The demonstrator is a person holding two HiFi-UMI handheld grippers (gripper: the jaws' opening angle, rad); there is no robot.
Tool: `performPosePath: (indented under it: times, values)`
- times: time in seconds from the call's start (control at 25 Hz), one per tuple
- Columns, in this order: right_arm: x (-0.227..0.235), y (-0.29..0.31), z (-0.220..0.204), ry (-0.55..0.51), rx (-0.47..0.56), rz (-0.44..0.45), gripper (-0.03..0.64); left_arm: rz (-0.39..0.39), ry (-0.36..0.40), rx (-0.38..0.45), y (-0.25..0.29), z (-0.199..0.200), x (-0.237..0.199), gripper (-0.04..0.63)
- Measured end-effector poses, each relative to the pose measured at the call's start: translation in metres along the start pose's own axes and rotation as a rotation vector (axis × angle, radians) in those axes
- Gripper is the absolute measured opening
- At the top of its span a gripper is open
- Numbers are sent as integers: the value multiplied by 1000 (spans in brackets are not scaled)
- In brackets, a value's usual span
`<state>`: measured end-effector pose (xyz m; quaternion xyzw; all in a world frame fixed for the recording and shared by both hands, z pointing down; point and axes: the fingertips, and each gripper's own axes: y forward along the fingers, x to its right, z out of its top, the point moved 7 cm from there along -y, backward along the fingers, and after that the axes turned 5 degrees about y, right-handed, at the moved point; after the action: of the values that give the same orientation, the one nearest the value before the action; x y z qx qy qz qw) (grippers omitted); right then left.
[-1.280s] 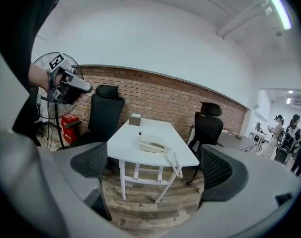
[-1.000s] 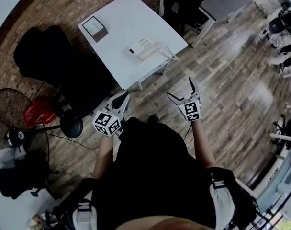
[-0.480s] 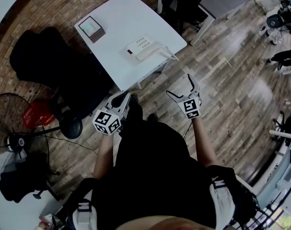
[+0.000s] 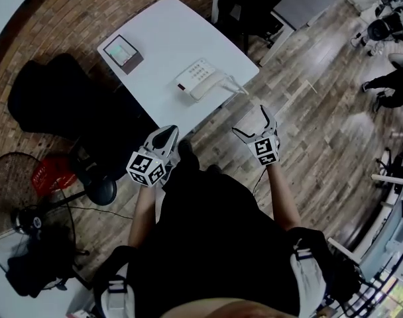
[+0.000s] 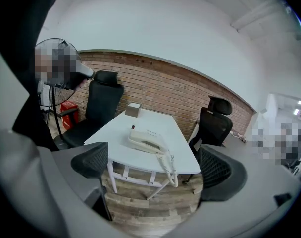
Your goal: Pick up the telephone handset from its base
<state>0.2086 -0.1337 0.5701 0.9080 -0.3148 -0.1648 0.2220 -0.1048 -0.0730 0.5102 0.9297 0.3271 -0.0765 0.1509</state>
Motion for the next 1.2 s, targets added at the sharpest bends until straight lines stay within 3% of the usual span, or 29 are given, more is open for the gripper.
performPosePath:
  times: [0.56, 0.96, 1.2]
  values:
    - [2, 86, 23, -134, -85, 18, 555, -94, 11, -22, 35, 23, -92, 20]
    - [6, 155, 24, -348, -248, 130, 549, -172, 40, -37, 41, 37, -143, 20]
    - [1, 192, 27, -423, -318, 207, 508, -183, 49, -37, 35, 40, -167, 20]
